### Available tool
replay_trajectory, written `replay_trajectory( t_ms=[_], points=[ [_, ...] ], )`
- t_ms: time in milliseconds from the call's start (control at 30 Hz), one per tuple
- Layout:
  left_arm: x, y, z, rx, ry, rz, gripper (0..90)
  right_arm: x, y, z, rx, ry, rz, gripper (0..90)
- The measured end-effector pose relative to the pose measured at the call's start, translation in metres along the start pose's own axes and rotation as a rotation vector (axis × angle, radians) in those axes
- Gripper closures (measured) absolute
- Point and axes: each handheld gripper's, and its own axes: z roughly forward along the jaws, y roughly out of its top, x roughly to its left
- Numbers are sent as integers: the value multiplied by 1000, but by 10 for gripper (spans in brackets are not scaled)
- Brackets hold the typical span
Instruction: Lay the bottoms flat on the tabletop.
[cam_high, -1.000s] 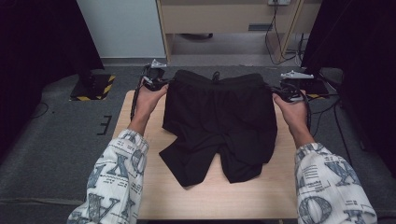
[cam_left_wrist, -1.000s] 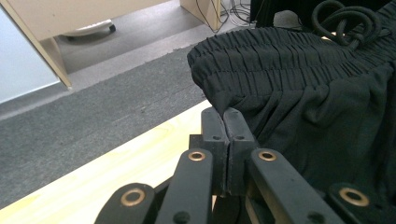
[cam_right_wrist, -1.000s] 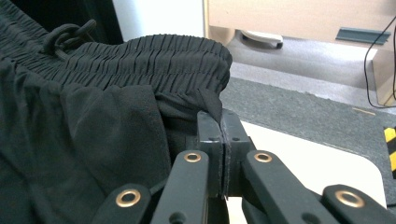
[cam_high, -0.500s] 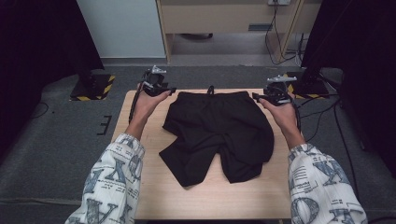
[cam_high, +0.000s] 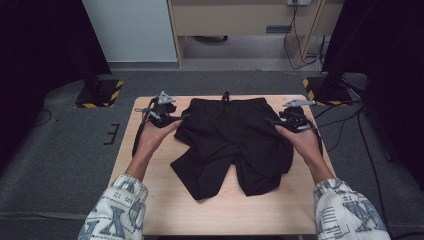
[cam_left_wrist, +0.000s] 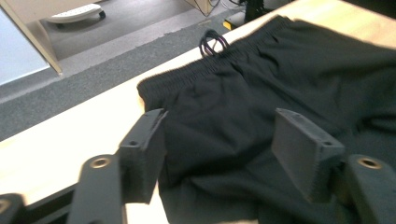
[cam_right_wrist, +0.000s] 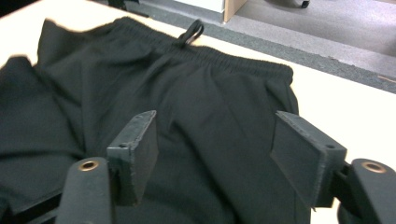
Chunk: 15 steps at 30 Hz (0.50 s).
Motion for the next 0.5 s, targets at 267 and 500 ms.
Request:
replay_trajectory(
  t_ms=[267,500],
  points=[
    [-15,-26,-9,-29,-30,7,246,8,-30,-7,-8,20,5,265],
    [-20,-47,-3,-13,-41,-6,184,16,-50,-12,-9,38,1,179]
  ],
)
